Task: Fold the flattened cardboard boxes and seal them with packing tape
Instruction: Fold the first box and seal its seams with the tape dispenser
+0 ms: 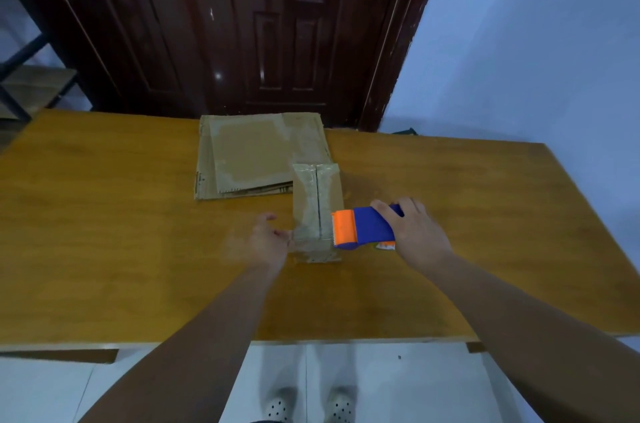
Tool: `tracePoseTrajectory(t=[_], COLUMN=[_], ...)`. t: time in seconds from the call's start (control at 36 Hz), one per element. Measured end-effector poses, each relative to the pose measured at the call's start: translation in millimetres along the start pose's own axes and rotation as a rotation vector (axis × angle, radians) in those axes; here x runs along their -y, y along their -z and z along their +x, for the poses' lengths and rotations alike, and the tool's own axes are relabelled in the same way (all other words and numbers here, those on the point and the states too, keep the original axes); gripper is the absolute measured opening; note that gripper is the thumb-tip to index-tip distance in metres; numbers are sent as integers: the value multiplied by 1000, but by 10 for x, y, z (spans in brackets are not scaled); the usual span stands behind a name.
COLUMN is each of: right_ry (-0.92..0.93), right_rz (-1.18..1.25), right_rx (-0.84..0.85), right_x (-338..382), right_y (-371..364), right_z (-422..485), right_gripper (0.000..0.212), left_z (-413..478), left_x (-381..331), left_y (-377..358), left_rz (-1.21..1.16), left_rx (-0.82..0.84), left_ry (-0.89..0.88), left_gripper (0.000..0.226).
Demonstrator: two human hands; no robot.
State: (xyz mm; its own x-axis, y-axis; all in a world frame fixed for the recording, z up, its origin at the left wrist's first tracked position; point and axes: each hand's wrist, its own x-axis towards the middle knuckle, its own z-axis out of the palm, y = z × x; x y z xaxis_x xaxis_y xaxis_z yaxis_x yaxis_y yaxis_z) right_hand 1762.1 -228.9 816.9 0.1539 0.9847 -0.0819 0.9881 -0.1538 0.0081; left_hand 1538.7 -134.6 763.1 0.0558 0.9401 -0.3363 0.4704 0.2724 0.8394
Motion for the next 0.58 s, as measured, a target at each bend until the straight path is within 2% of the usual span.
tracePoseTrajectory(t=[0.42, 0.58], right_ry=[-55, -67], right_rz=[-8, -20], right_rx=[41, 57], right_x=[-12, -35], right_y=[-151, -181], right_z=[-25, -17], right_gripper=[69, 73], left_z=[69, 20], left_x=[107, 126], left_y=[-86, -130], left_rz=[79, 25], left_rx=[-37, -63], left_ry=[-1, 18], left_gripper=[33, 43])
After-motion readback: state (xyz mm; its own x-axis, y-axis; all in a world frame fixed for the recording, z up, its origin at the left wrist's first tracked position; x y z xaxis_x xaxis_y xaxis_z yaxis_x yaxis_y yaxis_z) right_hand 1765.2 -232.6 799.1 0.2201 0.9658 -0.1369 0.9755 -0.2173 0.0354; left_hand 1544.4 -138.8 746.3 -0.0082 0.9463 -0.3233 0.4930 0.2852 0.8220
